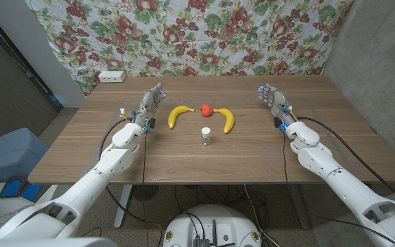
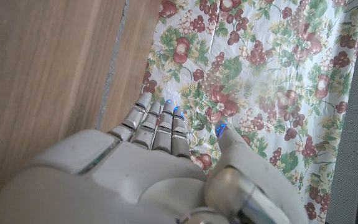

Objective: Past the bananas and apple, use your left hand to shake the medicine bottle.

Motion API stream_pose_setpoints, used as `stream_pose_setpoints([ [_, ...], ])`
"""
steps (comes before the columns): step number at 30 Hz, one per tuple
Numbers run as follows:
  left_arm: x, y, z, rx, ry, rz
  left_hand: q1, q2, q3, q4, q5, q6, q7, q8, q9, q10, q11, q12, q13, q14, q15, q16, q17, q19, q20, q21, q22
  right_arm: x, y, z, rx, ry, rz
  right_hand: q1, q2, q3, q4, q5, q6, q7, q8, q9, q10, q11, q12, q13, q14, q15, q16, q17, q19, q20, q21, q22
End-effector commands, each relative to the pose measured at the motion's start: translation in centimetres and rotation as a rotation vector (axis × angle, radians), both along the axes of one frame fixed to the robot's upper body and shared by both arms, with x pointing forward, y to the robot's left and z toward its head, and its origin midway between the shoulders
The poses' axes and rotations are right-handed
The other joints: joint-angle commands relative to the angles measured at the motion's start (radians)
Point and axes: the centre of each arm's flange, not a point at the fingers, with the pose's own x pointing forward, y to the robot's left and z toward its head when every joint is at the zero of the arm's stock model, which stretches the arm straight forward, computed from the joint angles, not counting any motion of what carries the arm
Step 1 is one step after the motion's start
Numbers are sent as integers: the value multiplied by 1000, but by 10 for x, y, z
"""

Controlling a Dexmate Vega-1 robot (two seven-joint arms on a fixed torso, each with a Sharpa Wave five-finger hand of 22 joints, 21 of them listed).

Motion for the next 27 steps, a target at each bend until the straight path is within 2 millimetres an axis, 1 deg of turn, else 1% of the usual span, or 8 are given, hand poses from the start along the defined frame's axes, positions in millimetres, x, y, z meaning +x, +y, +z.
stream_pose_setpoints([
  [1, 2, -6, 7, -46, -51, 15, 5, 61, 9, 1, 8, -4, -9, 4, 2, -2, -11, 7, 4, -6, -15, 4, 0, 11, -15, 8, 2, 4, -20, 0, 19, -25, -3, -6, 3, 2, 11, 1, 8, 2, 8, -2, 10, 6, 6, -11, 13, -4, 6, -1, 20, -22, 3, 4],
  [10, 1, -3, 1, -64, -52, 42, 3, 56, 12, 0, 10, 0, -10, 5, 2, 6, -10, 10, 4, 4, -17, 5, -4, 18, -10, 11, 1, 5, -18, 1, 8, -24, -10, -16, -5, 3, 12, 2, 16, 8, 11, -6, 17, 9, 9, -23, 22, 2, 5, -9, 32, -25, -6, 3],
  [14, 0, -3, 1, -55, -56, 52, 2, 43, 10, -10, 9, 8, -16, 8, 2, 13, -12, 12, 4, 15, -16, 4, -10, 27, -5, 13, 1, 6, -18, 1, 6, -18, -10, -14, -10, 3, 1, 3, 21, 10, 13, -9, 24, 13, 12, -34, 33, 15, 10, -13, 41, -14, -14, 4],
  [16, -1, -4, 1, -45, -59, 54, 1, 29, 5, -23, 7, 21, -23, 12, 2, 18, -12, 14, 4, 22, -16, 3, -14, 29, 2, 13, 1, 6, -18, 1, 4, -17, -10, -13, -11, 3, -3, 4, 25, 13, 15, -10, 28, 16, 13, -38, 38, 18, 12, -14, 45, -10, -16, 4],
  [18, -1, -5, 2, -34, -69, 64, -5, -6, -12, -47, 1, 34, -35, 14, 2, 28, -15, 16, 4, 32, -15, 2, -16, 32, 9, 13, 1, 7, -18, 1, 5, -15, -12, -12, -13, 3, -8, 5, 31, 14, 17, -10, 34, 19, 15, -42, 44, 18, 15, -15, 50, -7, -19, 4],
  [20, -1, -7, 2, -18, -86, 69, -15, -46, -35, -77, -4, 45, -46, 13, 2, 43, -14, 19, 5, 47, -4, 3, -15, 36, 40, 12, 1, 6, -19, 0, 13, -12, -15, -9, -16, 2, -17, 6, 36, 17, 19, -11, 38, 22, 16, -48, 57, 27, 20, -17, 59, -2, -23, 5],
  [22, -3, -9, 3, 10, -104, 83, -20, -67, -47, -95, -5, 53, -51, 14, 3, 59, -10, 24, 6, 64, 5, 7, -14, 45, 55, 14, 2, 6, -20, 0, 13, -12, -22, -6, -19, 2, -27, 8, 42, 19, 20, -12, 50, 31, 20, -55, 67, 34, 25, -20, 69, 9, -26, 6],
  [27, -6, -15, 8, 85, -137, 98, -16, -84, -52, -130, -6, 57, -56, 13, 3, 74, -12, 26, 7, 102, 15, 14, -12, 74, 82, 23, 3, 5, -21, -1, 18, -8, -27, -1, -26, 1, -43, 12, 49, 20, 22, -12, 57, 35, 22, -64, 89, 37, 34, -24, 85, 25, -31, 7],
])
